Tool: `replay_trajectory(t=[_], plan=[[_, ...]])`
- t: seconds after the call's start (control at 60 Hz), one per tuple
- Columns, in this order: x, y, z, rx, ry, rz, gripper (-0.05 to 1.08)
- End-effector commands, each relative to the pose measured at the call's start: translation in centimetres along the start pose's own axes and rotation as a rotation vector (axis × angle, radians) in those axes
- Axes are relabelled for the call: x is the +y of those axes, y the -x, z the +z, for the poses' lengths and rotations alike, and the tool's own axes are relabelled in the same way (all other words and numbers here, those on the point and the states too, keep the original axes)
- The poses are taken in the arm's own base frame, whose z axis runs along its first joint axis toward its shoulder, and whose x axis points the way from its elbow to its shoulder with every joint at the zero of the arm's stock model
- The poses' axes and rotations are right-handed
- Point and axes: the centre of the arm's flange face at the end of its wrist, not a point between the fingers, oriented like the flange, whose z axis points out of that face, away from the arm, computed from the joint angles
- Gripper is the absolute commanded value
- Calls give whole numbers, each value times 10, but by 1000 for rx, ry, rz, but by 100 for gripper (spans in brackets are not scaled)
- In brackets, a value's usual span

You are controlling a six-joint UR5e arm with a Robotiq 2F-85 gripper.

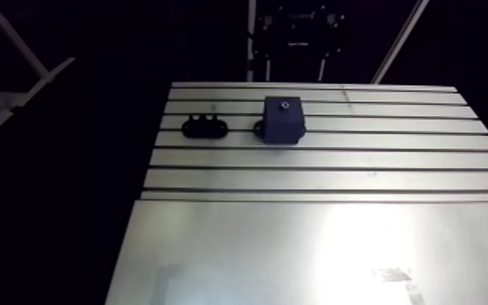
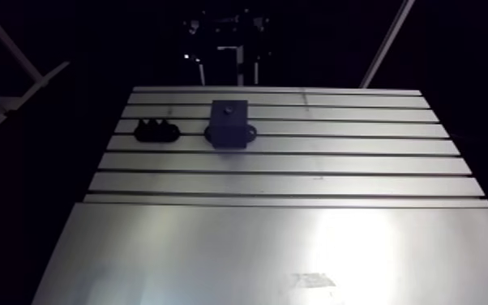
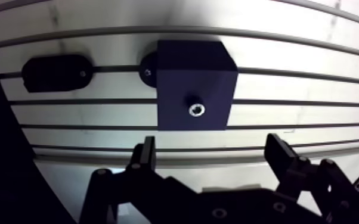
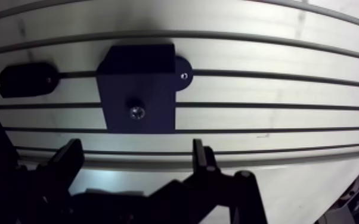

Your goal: Pick up the M10 bolt and insert it into the hole until fully seated.

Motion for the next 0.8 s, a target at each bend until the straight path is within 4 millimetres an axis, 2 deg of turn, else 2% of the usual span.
replay_trajectory(t=[0.017,0.083,0.1,0.117,0.133,0.15,0.167,0.183,0.217,0.233,0.25,0.267,0.317,0.4,0.533,0.8], plan=[[0,16,-29,17,-1,-2,1],[-4,22,-44,41,-1,-6,1],[-6,26,-55,60,0,-8,1],[-6,26,-55,60,0,-8,1],[-6,30,-66,83,0,-8,1],[-6,30,-66,83,0,-8,1],[-7,36,-79,109,-3,-7,1],[-7,36,-79,109,-3,-7,1],[-7,47,-106,161,-5,-5,1],[-7,47,-106,161,-5,-5,1],[-7,54,-119,187,-7,-4,1],[-7,54,-119,187,-7,-4,1],[-7,65,-140,228,-5,-4,1],[-9,77,-157,261,-5,-7,1],[-20,92,-167,270,-1,-24,1],[-23,116,-176,257,0,-31,1]])
